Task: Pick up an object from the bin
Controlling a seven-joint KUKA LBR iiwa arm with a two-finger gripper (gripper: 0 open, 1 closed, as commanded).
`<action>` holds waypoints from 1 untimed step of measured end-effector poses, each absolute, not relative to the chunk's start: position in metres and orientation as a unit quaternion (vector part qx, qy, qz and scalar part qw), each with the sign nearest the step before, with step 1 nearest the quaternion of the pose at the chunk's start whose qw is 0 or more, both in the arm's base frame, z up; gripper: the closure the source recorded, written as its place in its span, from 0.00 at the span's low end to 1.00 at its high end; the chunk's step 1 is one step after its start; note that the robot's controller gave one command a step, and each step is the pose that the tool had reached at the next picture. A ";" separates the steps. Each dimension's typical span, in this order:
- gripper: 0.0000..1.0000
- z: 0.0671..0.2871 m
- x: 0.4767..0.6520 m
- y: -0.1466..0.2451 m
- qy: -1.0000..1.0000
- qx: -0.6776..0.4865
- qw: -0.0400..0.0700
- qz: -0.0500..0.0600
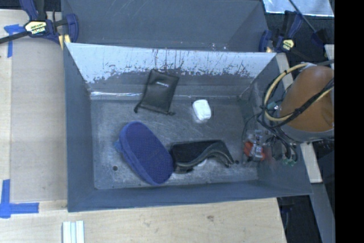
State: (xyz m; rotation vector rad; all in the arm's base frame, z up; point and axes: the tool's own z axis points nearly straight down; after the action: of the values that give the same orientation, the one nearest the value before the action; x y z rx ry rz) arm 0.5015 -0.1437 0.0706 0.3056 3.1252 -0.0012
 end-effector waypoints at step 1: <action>1.00 0.189 0.501 -0.132 0.997 0.082 0.006 -0.001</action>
Offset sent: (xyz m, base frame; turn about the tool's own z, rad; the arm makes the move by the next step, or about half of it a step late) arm -0.0031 0.0125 0.1136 -0.0283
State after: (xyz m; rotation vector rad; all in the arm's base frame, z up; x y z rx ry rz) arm 0.5010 -0.1320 0.1889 0.2557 3.1194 -0.0031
